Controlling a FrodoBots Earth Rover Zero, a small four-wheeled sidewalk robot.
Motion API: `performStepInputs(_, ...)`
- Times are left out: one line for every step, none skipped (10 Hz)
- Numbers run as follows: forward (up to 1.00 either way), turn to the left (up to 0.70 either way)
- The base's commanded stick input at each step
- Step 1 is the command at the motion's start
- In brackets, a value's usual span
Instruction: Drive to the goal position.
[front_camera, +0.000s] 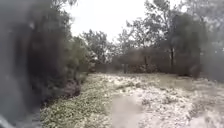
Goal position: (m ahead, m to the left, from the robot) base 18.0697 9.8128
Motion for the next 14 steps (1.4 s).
performStepInputs(0.70, 0.00)
performStepInputs(0.70, 0.00)
performStepInputs(0.70, 0.00)
performStepInputs(0.70, 0.00)
performStepInputs(0.70, 0.00)
performStepInputs(0.70, 0.00)
performStepInputs(0.70, 0.00)
performStepInputs(0.70, 0.00)
performStepInputs(0.70, 0.00)
performStepInputs(0.70, 0.00)
performStepInputs(0.70, 0.00)
performStepInputs(0.70, 0.00)
performStepInputs(0.70, 0.00)
performStepInputs(0.70, 0.00)
